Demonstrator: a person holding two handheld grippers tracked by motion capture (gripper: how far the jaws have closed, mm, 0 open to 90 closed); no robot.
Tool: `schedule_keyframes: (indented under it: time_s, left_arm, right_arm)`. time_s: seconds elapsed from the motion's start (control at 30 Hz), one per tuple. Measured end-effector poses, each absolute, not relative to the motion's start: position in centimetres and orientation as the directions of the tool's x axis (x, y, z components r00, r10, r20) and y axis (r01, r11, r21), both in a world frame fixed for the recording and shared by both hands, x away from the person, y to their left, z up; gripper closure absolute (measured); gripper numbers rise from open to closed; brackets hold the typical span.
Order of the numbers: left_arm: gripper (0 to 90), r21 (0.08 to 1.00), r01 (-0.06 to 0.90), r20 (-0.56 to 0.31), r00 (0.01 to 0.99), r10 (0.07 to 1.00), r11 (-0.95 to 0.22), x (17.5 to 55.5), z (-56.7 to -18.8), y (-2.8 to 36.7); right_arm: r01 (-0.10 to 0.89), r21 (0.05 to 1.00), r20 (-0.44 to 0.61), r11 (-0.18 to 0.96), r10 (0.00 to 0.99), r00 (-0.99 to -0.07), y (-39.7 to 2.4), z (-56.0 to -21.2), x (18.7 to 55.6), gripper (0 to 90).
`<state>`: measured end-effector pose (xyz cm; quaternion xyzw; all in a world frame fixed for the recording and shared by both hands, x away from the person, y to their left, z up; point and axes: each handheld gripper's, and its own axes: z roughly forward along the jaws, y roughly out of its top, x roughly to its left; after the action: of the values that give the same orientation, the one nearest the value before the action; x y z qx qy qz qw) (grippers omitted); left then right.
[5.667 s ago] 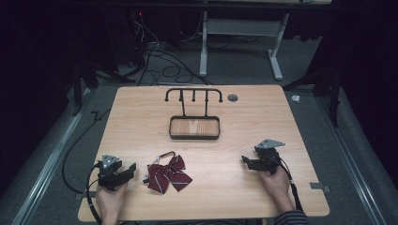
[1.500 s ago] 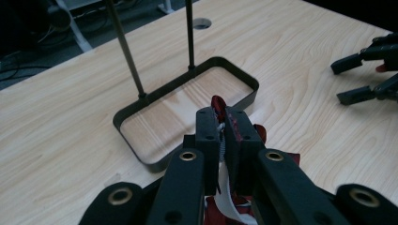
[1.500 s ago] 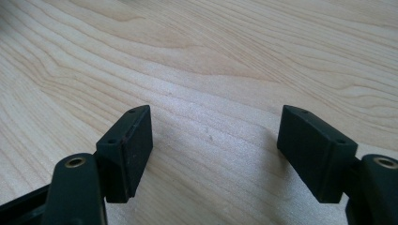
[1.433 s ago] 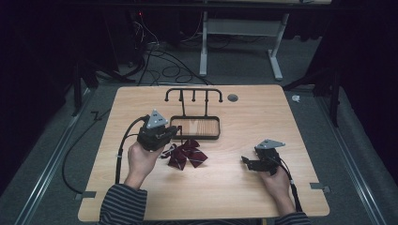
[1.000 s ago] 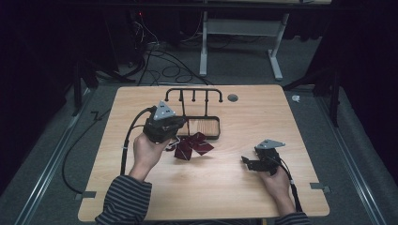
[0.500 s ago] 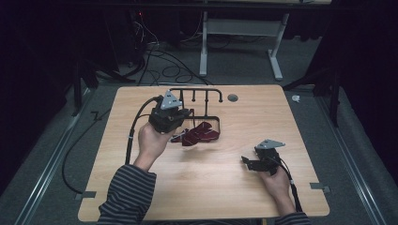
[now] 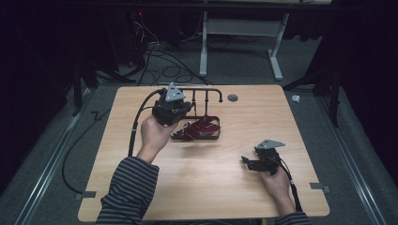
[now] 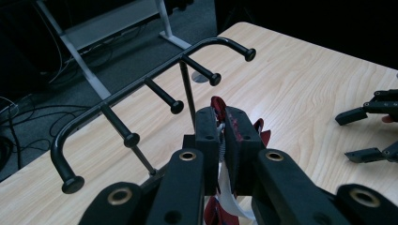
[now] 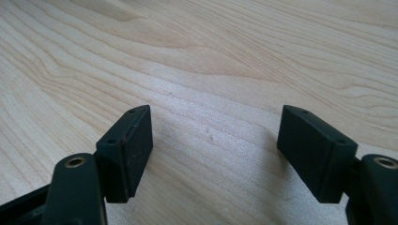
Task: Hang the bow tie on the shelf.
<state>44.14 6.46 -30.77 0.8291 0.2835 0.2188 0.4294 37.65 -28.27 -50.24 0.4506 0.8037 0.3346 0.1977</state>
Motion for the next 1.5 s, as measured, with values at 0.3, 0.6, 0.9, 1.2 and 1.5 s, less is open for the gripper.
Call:
schedule_keyframes:
  time_s: [0.3, 0.6, 0.9, 1.2, 1.5]
  left_arm:
    - [84.7, 0.836, 0.278, 0.132, 0.734, 0.666, -0.472, 44.9, -30.4, 6.0]
    - [84.7, 0.837, 0.294, 0.117, 0.729, 0.675, -0.462, 46.0, -30.7, 5.5]
    - [84.7, 0.838, 0.311, 0.108, 0.709, 0.697, -0.447, 47.4, -30.8, 5.0]
    - [84.6, 0.841, 0.321, 0.106, 0.692, 0.715, -0.436, 48.3, -30.9, 5.0]
    - [84.5, 0.838, 0.332, 0.108, 0.677, 0.728, -0.433, 49.2, -31.0, 4.7]
  right_arm:
    - [0.592, 0.716, -0.016, 0.370, 0.857, -0.515, -28.3, -50.2, 37.7, 28.3]
    - [0.592, 0.716, -0.016, 0.370, 0.857, -0.515, -28.3, -50.2, 37.7, 28.3]
    - [0.592, 0.716, -0.016, 0.369, 0.857, -0.515, -28.3, -50.2, 37.7, 28.3]
    - [0.592, 0.716, -0.016, 0.369, 0.857, -0.515, -28.3, -50.2, 37.7, 28.3]
    - [0.591, 0.716, -0.016, 0.370, 0.857, -0.516, -28.3, -50.2, 37.7, 28.3]
